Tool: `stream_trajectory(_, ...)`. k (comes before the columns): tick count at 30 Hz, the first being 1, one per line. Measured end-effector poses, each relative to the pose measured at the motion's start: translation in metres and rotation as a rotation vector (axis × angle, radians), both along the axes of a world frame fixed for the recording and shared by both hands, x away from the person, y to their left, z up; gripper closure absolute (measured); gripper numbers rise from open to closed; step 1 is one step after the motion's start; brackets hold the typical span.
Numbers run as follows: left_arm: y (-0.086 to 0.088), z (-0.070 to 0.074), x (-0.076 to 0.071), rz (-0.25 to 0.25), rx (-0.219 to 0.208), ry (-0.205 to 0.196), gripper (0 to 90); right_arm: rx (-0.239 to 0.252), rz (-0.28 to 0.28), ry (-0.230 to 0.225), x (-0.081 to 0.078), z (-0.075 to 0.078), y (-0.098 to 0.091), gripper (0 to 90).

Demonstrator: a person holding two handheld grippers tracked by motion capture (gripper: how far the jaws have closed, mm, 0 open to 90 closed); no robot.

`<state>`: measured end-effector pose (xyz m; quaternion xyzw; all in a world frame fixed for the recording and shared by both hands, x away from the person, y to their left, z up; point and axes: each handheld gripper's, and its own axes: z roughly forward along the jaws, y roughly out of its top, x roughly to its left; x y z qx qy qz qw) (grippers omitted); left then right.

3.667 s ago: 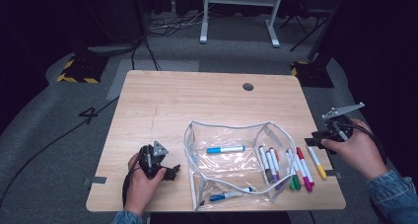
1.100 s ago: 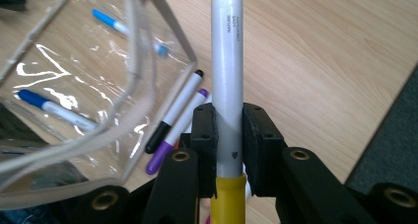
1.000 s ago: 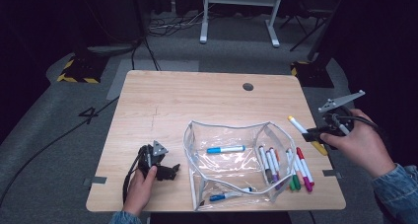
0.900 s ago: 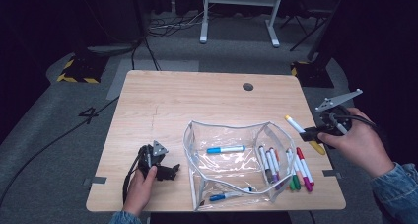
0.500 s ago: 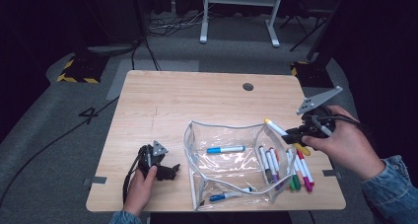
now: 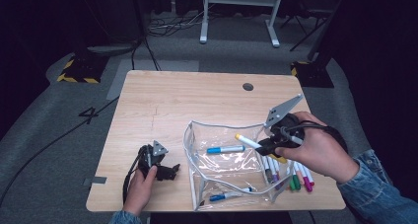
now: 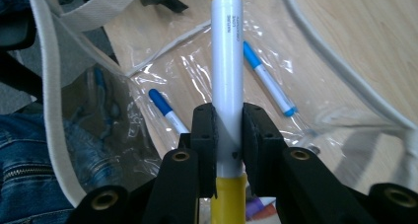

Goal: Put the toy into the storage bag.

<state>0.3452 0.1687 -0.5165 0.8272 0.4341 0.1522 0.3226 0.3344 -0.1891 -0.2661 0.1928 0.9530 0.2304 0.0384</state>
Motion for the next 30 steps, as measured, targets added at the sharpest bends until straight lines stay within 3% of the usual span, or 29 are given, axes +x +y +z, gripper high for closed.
stream_trajectory(3, 0.0, 0.0, 0.0, 0.0, 0.0, 0.0, 0.1, -0.025, 0.054, 0.015, -0.004, -0.007, 0.015, 77.3)
stream_trajectory(9, 0.0, 0.0, 0.0, -0.001, 0.001, 0.0, 0.0, -0.068, 0.102, 0.053, -0.007, -0.02, 0.03, 77.3)
stream_trajectory(21, 0.0, 0.0, 0.0, -0.001, 0.002, 0.0, 0.0, -0.189, 0.245, 0.12, -0.011, -0.062, 0.072, 77.3)
stream_trajectory(30, 0.0, 0.0, 0.0, 0.0, 0.0, 0.0, 0.1, -0.256, 0.288, 0.159, -0.01, -0.091, 0.084, 77.3)
